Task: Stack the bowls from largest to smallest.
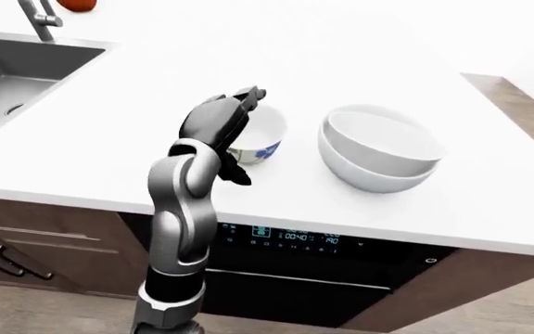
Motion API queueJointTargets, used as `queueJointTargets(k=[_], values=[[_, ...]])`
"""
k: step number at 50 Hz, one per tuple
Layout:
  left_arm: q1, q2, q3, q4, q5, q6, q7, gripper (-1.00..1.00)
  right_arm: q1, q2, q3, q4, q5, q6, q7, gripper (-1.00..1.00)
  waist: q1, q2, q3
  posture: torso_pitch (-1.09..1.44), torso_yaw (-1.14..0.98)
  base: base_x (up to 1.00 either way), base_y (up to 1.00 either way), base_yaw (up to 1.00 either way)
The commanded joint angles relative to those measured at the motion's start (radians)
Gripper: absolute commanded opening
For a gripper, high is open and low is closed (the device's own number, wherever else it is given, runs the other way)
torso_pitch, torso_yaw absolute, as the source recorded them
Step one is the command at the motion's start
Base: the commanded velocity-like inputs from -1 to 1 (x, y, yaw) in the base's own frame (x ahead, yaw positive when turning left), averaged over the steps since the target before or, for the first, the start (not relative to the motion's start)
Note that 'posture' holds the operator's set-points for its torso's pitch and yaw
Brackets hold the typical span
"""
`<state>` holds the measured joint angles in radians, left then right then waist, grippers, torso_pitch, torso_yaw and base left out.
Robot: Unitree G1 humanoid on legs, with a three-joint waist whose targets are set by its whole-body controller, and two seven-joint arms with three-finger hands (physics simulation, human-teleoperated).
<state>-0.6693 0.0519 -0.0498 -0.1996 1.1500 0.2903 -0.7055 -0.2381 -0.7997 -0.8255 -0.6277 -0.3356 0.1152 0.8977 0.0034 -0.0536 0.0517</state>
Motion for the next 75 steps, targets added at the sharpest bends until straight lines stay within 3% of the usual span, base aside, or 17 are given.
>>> queueJointTargets(k=[1, 15, 17, 20, 24, 33, 37, 44, 49, 63, 69, 75], values=[[-0.020, 0.000, -0.002, -0.008, -0.005, -0.024, 0.045, 0.58, -0.015, -0.017, -0.014, -0.009, -0.007, -0.004, -0.019, 1.00, 0.000, -0.006, -0.020, 0.00, 0.00, 0.00, 0.00, 0.00], [-0.060, 0.022, -0.002, 0.208, -0.018, -0.076, 0.158, 0.31, 0.022, 0.053, -0.008, 0.007, -0.033, -0.062, -0.035, 1.00, 0.003, -0.003, -0.025, 0.00, 0.00, 0.00, 0.00, 0.00], [-0.066, 0.022, -0.003, 0.241, -0.019, -0.083, 0.171, 0.04, 0.023, 0.055, -0.010, 0.004, -0.033, -0.061, -0.033, 1.00, 0.003, -0.003, -0.025, 0.00, 0.00, 0.00, 0.00, 0.00], [-0.084, 0.022, -0.002, 0.265, -0.018, -0.081, 0.160, -0.59, 0.025, 0.061, -0.006, 0.003, -0.037, -0.064, -0.036, 1.00, 0.003, -0.003, -0.025, 0.00, 0.00, 0.00, 0.00, 0.00], [-0.081, 0.017, -0.010, 0.249, -0.008, -0.078, 0.134, -1.00, 0.029, 0.072, 0.000, 0.007, -0.044, -0.073, -0.042, 1.00, -0.001, -0.003, -0.024, 0.00, 0.00, 0.00, 0.00, 0.00], [-0.148, 0.023, 0.002, 0.236, 0.001, -0.068, 0.076, -1.00, 0.032, 0.076, -0.003, 0.007, -0.041, -0.078, -0.044, 1.00, -0.003, -0.002, -0.028, 0.00, 0.00, 0.00, 0.00, 0.00], [-0.238, 0.038, 0.020, 0.217, -0.026, -0.045, 0.044, -1.00, 0.033, 0.075, -0.007, 0.002, -0.038, -0.075, -0.039, 1.00, -0.003, -0.002, -0.030, 0.00, 0.00, 0.00, 0.00, 0.00], [-0.421, 0.065, 0.025, 0.181, -0.053, -0.004, -0.105, -1.00, 0.034, 0.065, -0.021, 0.007, -0.027, -0.071, -0.036, 1.00, -0.002, -0.006, -0.025, 0.00, 0.00, 0.00, 0.00, 0.00], [-0.506, 0.023, -0.001, 0.202, -0.050, 0.001, -0.150, -1.00, 0.018, 0.027, -0.038, 0.024, -0.010, -0.050, -0.027, 1.00, 0.000, -0.009, -0.025, 0.00, 0.00, 0.00, 0.00, 0.00], [-0.836, -0.153, -0.038, 0.577, -0.180, -0.083, -0.002, -1.00, 0.048, 0.047, -0.047, 0.058, -0.013, -0.097, -0.042, 1.00, 0.001, -0.030, -0.016, 0.00, 0.00, 0.00, 0.00, 0.00], [-0.877, -0.223, -0.068, 0.721, -0.187, -0.117, 0.091, -1.00, 0.062, 0.058, -0.063, 0.071, -0.011, -0.119, -0.043, 1.00, 0.003, -0.035, -0.010, 0.00, 0.00, 0.00, 0.00, 0.00], [-0.874, -0.287, -0.095, 0.833, -0.113, -0.126, 0.175, -1.00, 0.071, 0.054, -0.084, 0.085, -0.003, -0.141, -0.040, 1.00, 0.003, -0.044, -0.010, 0.00, 0.00, 0.00, 0.00, 0.00]])
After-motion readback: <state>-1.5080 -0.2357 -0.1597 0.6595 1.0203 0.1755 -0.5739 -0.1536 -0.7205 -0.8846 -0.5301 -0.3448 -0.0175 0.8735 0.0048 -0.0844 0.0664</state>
